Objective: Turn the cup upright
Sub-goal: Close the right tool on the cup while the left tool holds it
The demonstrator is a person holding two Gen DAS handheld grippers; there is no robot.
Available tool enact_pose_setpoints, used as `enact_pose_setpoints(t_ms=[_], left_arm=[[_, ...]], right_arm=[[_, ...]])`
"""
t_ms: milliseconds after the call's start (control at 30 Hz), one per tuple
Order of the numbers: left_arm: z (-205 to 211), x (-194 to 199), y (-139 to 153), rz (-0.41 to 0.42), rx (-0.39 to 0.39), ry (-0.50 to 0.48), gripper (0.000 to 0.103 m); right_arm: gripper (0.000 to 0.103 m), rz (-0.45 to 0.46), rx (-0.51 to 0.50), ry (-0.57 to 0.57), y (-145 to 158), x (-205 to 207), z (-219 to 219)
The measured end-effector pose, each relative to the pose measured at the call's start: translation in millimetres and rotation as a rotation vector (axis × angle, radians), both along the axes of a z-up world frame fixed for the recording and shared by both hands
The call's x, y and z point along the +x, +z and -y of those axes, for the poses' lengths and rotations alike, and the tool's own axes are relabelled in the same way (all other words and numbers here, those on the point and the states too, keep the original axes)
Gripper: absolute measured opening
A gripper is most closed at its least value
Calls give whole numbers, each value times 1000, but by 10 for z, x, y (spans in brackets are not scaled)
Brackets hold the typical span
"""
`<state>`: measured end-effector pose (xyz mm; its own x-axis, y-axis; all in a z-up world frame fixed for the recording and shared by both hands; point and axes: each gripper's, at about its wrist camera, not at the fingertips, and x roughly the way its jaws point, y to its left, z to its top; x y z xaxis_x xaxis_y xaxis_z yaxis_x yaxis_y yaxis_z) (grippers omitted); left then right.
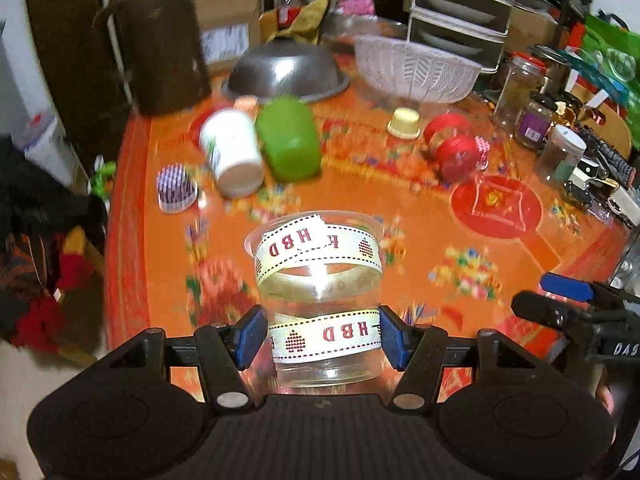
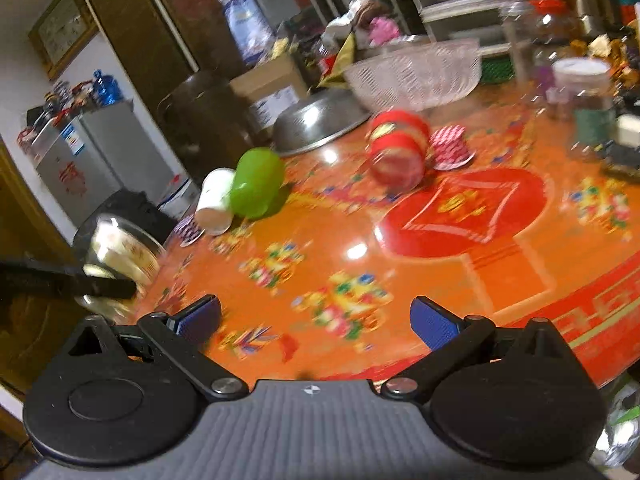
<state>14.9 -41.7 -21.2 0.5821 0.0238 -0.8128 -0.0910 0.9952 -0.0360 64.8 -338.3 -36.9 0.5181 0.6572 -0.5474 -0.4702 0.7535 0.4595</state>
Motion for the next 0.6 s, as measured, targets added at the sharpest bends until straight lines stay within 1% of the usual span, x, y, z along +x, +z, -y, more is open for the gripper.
enact_pose_setpoints(t_ms=[67,133,233,300,367,500,600], left_arm=[[-38,-2,-158,-13,-53,13,63],[-15,33,-323,-35,-90,2,63],[71,3,-467,-41,-120,-30,63],[123,-41,-481,-24,-122,-45,63],[134,-54,-487,-14,-152,-64,63],[151,-49,-540,2,-174,-70,63],[160,-63,-565,11,-187,-74,62]], right_arm=[[102,-32,3,16,-3,4,-80],[102,-64,6,35,-7,11,-163],[102,-120,14,44,-12,40,-254],[102,-160,15,44,-15,61,-336],[102,-206,20,40,-8,101,-429],[102,-283,56,64,47,133,-669],[102,-331,37,87,46,170,-895]])
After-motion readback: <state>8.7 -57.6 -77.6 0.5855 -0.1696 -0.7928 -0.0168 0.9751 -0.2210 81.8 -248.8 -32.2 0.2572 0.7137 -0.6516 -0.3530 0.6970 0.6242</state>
